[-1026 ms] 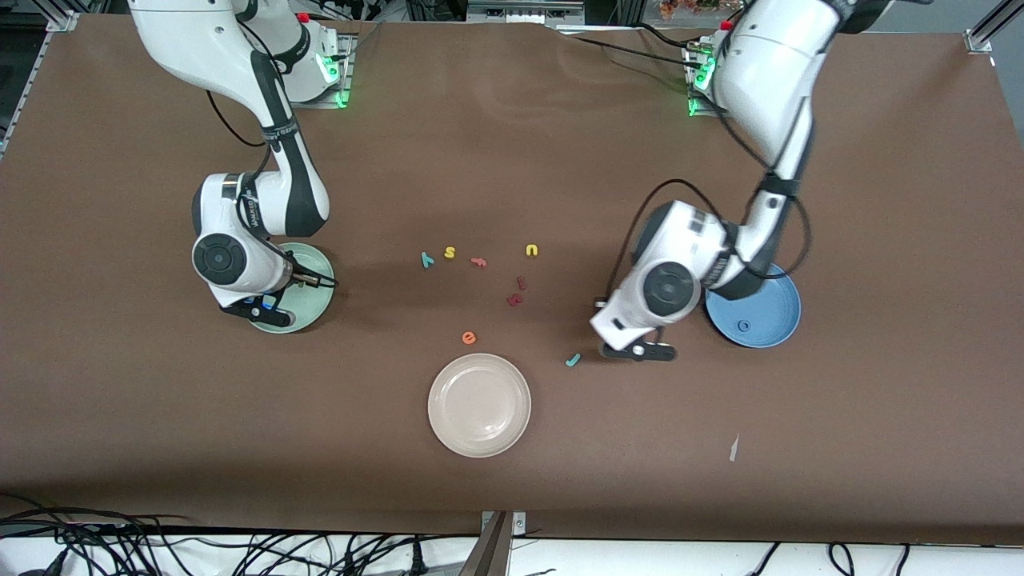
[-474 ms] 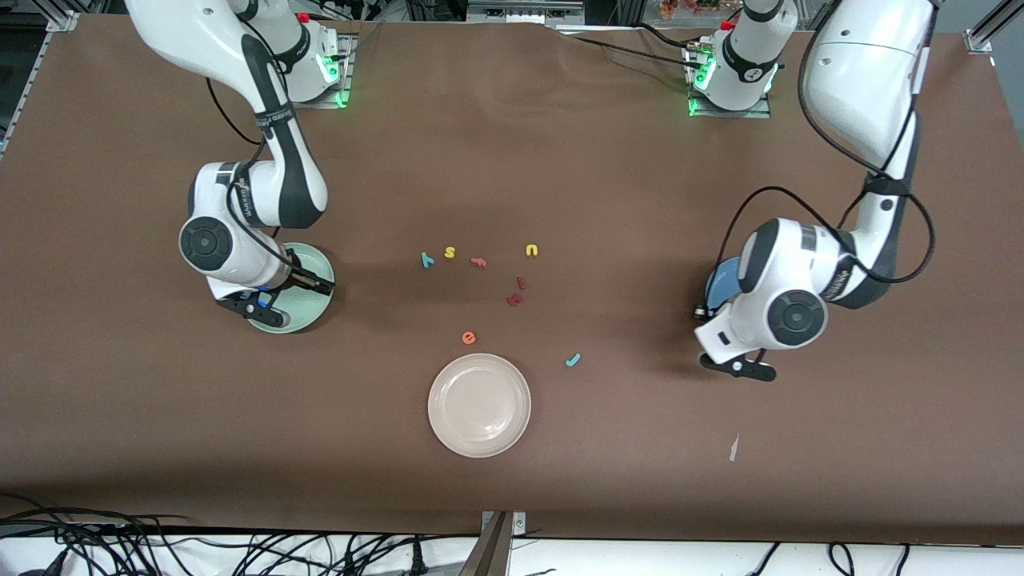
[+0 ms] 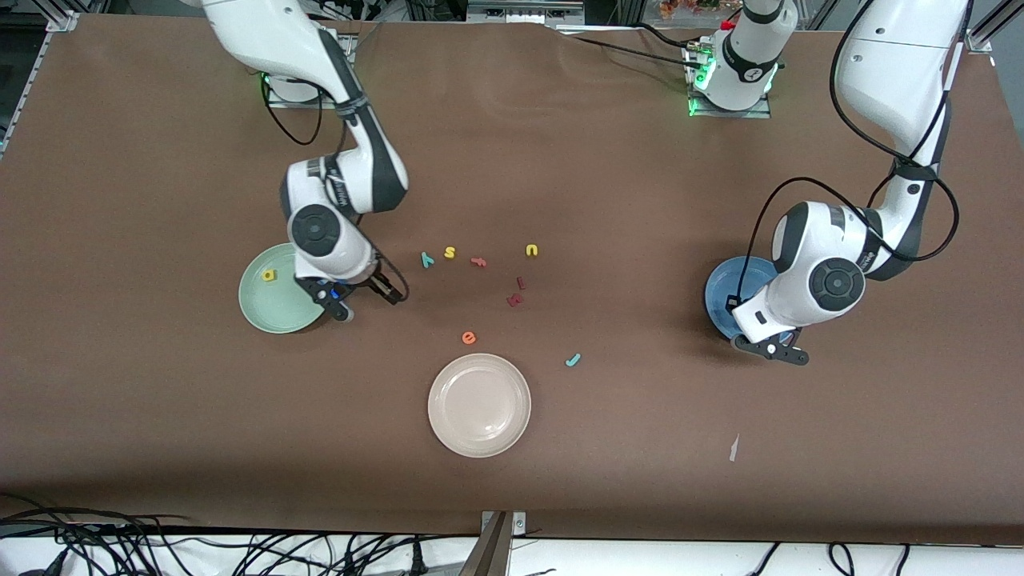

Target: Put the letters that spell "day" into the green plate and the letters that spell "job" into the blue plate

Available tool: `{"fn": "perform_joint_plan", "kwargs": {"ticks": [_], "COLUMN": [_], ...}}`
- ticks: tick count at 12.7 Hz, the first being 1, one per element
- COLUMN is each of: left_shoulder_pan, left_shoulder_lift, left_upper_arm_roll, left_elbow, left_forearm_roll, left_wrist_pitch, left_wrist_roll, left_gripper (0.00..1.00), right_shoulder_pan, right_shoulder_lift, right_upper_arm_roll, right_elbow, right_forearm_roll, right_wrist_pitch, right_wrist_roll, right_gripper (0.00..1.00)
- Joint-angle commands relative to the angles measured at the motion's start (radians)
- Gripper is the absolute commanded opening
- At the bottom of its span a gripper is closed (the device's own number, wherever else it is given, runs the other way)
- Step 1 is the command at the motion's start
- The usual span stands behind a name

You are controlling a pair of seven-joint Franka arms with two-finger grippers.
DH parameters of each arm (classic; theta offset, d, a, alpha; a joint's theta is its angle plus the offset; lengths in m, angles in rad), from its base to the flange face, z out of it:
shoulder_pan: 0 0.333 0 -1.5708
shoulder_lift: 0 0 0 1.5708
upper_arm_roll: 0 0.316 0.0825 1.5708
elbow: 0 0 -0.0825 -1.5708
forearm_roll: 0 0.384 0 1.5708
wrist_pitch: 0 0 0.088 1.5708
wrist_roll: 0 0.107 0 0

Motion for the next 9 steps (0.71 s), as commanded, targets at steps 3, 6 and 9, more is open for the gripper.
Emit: {"fn": "perform_joint_plan", "kwargs": {"ticks": [3, 6, 9], "left_shoulder_pan": [-0.014, -0.057, -0.163], "left_shoulder_lift": [-0.027, 0.022, 0.118], "left_upper_arm_roll": [-0.016, -0.049, -0.049], "left_elbow": [0.101, 0.199, 0.328], "left_forearm_roll": [0.009, -0.067, -0.072], "left_wrist_pitch": [-0.122, -0.136, -0.138], "left_wrist_roll": [-0.097, -0.249, -0.505], "left_gripper": [1.0, 1.0, 1.0], "right_shoulder_pan": [0.105, 0.137, 0.137], "right_shoulder_lift": [0.025, 0.023, 0.026], "right_upper_arm_roll": [-0.01, 0.003, 0.004], "right_elbow": [0.017, -0.003, -0.025], "right_forearm_roll": [0.018, 0.019, 0.019], "right_wrist_pitch": [0.04, 0.064, 0.084], "right_wrist_roll": [0.409, 0.494, 0.492], "right_gripper": [0.99, 0.99, 0.99]}}
